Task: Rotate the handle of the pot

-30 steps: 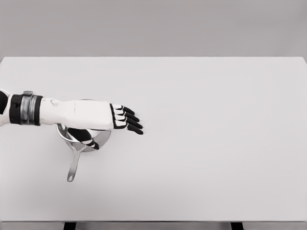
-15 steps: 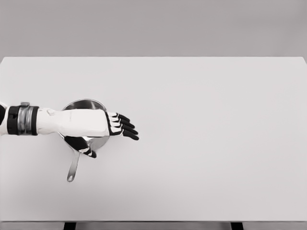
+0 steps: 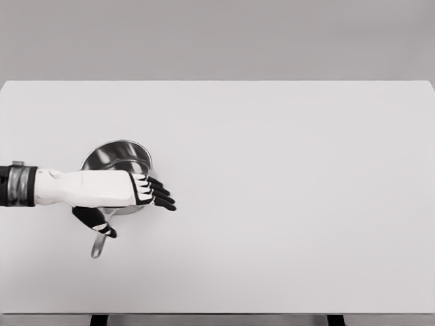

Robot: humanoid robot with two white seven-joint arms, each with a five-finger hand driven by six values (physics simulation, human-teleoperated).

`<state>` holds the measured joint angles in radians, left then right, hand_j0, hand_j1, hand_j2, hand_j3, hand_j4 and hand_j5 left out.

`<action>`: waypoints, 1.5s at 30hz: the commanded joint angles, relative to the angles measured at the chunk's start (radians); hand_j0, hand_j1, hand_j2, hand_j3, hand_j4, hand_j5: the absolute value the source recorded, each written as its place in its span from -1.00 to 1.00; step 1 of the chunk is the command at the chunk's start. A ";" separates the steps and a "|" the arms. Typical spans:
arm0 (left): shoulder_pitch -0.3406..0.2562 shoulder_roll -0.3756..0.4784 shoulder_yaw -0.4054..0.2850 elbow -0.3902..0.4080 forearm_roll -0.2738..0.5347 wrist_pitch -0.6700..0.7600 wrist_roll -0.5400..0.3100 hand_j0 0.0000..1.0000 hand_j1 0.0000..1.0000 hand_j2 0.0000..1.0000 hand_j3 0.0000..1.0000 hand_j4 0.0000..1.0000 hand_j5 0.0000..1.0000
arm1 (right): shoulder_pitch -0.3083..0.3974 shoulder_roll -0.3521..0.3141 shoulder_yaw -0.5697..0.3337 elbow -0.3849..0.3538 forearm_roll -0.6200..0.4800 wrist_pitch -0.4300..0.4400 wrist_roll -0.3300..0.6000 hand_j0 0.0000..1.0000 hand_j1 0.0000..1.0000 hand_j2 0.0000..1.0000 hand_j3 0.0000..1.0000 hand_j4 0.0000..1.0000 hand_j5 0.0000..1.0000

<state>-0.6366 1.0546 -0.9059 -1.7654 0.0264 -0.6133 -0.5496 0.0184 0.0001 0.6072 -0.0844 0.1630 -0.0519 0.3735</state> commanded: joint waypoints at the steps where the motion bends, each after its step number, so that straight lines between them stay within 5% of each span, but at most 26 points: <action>1: 0.000 0.015 0.001 0.000 0.007 0.002 0.000 1.00 1.00 1.00 1.00 1.00 1.00 | 0.000 0.000 0.000 0.000 0.000 0.000 -0.001 1.00 1.00 1.00 1.00 1.00 1.00; 45: 0.017 0.165 0.033 0.053 0.029 0.002 0.000 1.00 1.00 1.00 1.00 1.00 1.00 | 0.000 0.000 0.000 0.000 0.000 0.000 0.001 1.00 1.00 1.00 1.00 1.00 1.00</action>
<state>-0.6197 1.2149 -0.8758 -1.7238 0.0482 -0.6130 -0.5496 0.0184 0.0001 0.6072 -0.0844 0.1630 -0.0517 0.3738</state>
